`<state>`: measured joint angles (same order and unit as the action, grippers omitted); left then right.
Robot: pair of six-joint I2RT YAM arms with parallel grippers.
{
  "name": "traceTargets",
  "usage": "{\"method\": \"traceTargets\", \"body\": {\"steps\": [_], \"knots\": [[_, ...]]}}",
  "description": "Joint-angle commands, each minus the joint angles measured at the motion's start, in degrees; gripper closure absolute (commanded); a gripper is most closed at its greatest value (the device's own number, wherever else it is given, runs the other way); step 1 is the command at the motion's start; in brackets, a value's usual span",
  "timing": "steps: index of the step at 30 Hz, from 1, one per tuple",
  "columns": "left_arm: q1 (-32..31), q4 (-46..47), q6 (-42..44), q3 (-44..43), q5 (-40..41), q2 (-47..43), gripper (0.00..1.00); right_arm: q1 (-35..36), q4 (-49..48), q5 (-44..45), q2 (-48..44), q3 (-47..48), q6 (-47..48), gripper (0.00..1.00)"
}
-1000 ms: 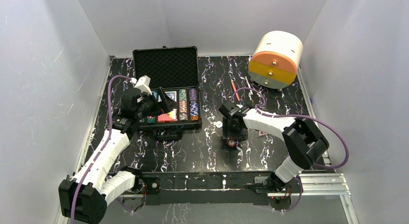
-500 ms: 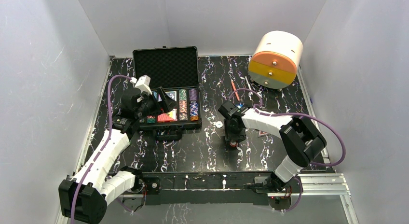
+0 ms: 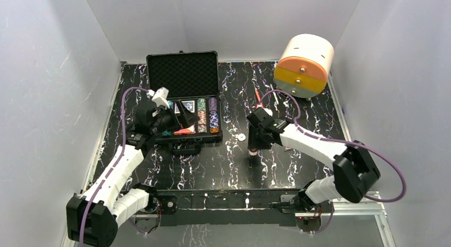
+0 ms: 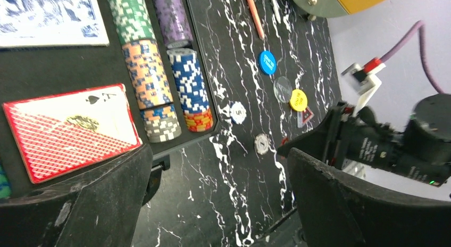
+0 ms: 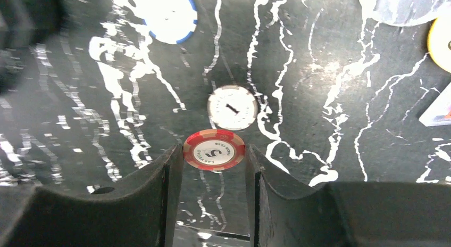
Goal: Pack up texas hold em set
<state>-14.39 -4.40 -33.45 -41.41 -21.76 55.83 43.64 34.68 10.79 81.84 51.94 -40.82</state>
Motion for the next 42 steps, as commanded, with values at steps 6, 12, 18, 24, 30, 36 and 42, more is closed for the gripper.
{"method": "traceTargets", "body": {"steps": [6,12,18,24,30,36,42], "knots": [[-4.3,9.64,-6.01,6.68,-5.49,-1.48,0.02,0.25,-13.13,-3.7,-9.37,-3.91,-18.68,0.56],[-15.51,18.11,-8.79,10.4,-2.46,3.67,0.1,0.26,-18.4,-5.87,-11.52,-4.66,-29.42,0.56],[-22.75,32.88,-10.93,14.23,0.55,7.26,0.21,0.26,-18.45,-7.71,-11.69,-3.53,-32.87,0.56],[-24.48,37.09,-9.69,12.52,0.62,11.83,0.37,0.23,-20.93,-12.64,-10.93,-3.67,-35.13,0.56],[-25.57,40.23,-10.64,12.32,1.79,13.93,0.48,0.27,-23.85,-16.29,-10.0,-3.88,-36.82,0.55],[-26.08,42.48,-10.67,12.36,3.09,14.04,0.57,0.28,-24.37,-17.55,-9.36,-3.69,-37.26,0.55],[-26.12,41.8,-7.71,11.73,3.26,13.55,0.78,0.3,-25.69,-18.32,-9.38,-4.75,-39.44,0.55]]}}
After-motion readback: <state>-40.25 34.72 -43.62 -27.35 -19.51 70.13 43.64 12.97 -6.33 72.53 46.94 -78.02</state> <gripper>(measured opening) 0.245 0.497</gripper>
